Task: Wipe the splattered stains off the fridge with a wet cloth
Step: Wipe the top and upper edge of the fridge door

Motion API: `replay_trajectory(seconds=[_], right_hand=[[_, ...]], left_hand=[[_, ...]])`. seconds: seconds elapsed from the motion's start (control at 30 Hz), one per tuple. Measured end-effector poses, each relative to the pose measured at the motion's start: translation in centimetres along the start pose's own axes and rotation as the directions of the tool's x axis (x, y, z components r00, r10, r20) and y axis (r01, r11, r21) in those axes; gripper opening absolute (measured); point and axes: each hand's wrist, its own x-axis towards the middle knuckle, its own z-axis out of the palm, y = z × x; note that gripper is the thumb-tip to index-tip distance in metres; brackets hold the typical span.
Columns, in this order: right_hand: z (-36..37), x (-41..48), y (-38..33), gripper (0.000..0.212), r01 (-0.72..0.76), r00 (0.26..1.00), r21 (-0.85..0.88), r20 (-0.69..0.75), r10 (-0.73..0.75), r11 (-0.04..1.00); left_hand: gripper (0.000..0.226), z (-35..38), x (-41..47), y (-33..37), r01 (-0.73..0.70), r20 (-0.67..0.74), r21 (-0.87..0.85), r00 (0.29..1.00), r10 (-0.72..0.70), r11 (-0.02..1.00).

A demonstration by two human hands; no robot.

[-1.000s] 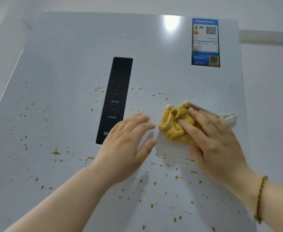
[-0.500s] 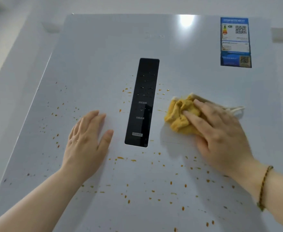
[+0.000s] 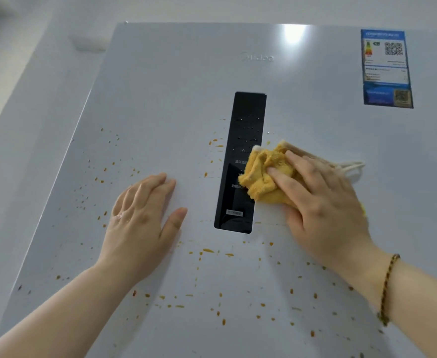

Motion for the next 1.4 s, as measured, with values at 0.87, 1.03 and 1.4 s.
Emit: replay_trajectory(seconds=[0.87,1.03,1.4], right_hand=[[1.8,8.4,-6.2,0.045,-0.422,0.905,-0.003,0.052,0.422,0.907],[3.3,5.4,-8.7,0.048,0.022,0.995,0.036,0.101,-0.026,0.999],[4.7,7.4,-14.8,0.043,-0.204,0.978,-0.012,0.046,0.204,0.979]], left_hand=[[0.082,-1.0,0.2,-2.2,-0.219,0.046,-0.056,0.974,0.222,0.974],[0.094,-1.3,0.4,-3.0,-0.216,-0.002,-0.13,0.976,0.217,0.968],[0.042,-4.3,-0.9,-10.4,0.386,-0.053,-0.296,0.907,-0.418,0.874]])
